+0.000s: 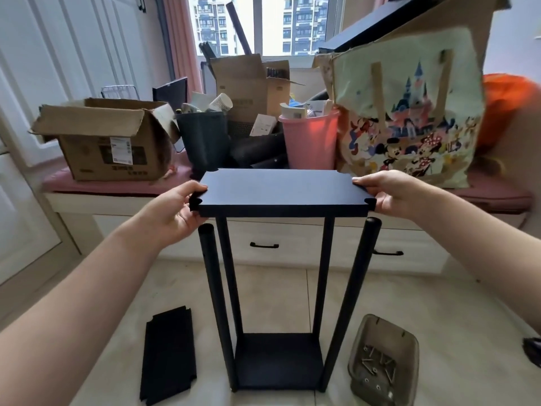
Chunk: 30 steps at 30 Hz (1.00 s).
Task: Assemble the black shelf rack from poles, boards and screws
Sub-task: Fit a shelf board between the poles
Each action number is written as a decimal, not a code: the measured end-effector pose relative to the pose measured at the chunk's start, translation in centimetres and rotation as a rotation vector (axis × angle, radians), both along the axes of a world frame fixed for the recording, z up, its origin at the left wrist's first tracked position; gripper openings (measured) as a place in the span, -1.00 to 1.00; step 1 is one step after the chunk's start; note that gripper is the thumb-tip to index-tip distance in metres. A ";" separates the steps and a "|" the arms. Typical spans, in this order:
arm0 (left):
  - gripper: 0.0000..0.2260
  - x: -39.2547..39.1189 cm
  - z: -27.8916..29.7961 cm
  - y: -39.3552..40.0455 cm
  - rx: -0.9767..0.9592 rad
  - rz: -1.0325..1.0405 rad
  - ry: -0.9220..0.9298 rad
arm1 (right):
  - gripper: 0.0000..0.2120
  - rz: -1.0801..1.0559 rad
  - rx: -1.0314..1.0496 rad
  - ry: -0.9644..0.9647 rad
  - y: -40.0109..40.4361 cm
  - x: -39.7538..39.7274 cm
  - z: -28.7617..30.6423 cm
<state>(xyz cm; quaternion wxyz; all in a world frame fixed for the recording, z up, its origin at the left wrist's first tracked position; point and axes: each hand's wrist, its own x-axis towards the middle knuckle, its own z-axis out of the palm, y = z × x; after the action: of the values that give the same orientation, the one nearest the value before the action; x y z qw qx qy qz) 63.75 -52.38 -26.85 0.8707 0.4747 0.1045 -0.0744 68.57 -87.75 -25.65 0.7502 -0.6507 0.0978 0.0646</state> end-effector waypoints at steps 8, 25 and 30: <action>-0.87 1.1 -0.7 0.2 0.162 -0.014 0.017 | -0.91 0.021 -0.018 0.050 -0.3 1.7 -1.8; -0.78 1.5 -3.2 0.8 0.234 -0.101 0.064 | -0.95 0.027 -0.244 0.008 -0.8 3.7 -3.5; -0.76 2.1 -3.2 0.4 0.258 -0.069 0.100 | -0.94 0.034 -0.287 0.020 -0.4 3.8 -3.6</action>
<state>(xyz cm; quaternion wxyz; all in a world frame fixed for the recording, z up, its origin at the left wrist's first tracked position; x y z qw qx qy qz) 65.82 -51.99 -30.04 0.7930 0.5818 0.1402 -0.1140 72.37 -88.14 -29.24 0.6475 -0.7520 0.1025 0.0689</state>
